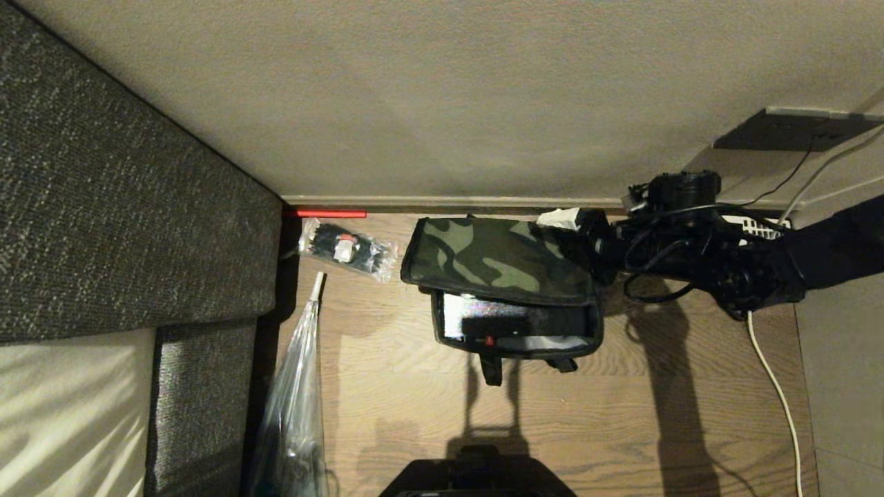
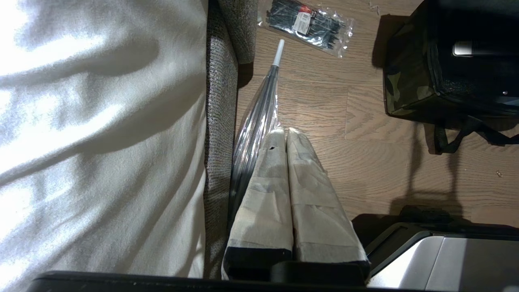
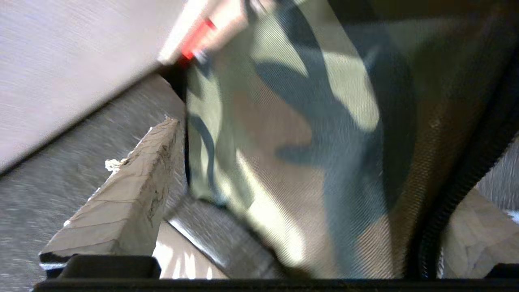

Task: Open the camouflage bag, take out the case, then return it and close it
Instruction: Open the top of the storage box

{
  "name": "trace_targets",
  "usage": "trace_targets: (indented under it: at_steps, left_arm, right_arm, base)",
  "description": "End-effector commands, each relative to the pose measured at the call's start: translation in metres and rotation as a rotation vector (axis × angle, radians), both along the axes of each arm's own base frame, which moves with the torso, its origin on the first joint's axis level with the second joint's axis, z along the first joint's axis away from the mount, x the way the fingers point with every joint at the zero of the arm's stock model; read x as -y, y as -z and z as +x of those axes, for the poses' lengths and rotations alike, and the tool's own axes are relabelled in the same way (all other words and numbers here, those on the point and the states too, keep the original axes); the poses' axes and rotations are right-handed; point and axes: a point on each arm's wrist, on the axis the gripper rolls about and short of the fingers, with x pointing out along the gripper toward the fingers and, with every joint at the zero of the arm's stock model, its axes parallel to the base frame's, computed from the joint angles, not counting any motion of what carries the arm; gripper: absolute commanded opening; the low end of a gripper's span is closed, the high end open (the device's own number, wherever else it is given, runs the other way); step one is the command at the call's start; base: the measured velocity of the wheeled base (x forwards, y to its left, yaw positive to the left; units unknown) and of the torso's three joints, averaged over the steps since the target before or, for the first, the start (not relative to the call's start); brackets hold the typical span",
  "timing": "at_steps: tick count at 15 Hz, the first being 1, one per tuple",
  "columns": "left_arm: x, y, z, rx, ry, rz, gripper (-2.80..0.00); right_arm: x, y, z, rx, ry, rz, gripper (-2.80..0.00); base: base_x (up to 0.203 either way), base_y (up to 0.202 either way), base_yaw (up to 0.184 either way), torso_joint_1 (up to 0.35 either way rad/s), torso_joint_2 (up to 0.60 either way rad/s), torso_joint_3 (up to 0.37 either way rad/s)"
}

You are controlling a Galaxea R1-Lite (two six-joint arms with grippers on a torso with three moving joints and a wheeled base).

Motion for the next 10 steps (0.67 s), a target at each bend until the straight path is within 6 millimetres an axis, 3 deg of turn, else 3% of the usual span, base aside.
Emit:
trace_targets:
  at_steps: [1, 10]
  left_arm:
    - [0.000, 0.000, 0.000, 0.000, -0.001, 0.000, -2.80]
    - [0.000, 0.000, 0.000, 0.000, -0.001, 0.000, -2.80]
  right_arm:
    - [0.013, -0.022, -0.002, 0.062, 0.025, 0.019, 0.00]
    - [0.023, -0.046, -0.013, 0.189, 0.043, 0.008, 0.00]
  base:
    - [0.000, 0.000, 0.000, 0.000, 0.00, 0.000]
    - [0.000, 0.000, 0.000, 0.000, 0.00, 0.000]
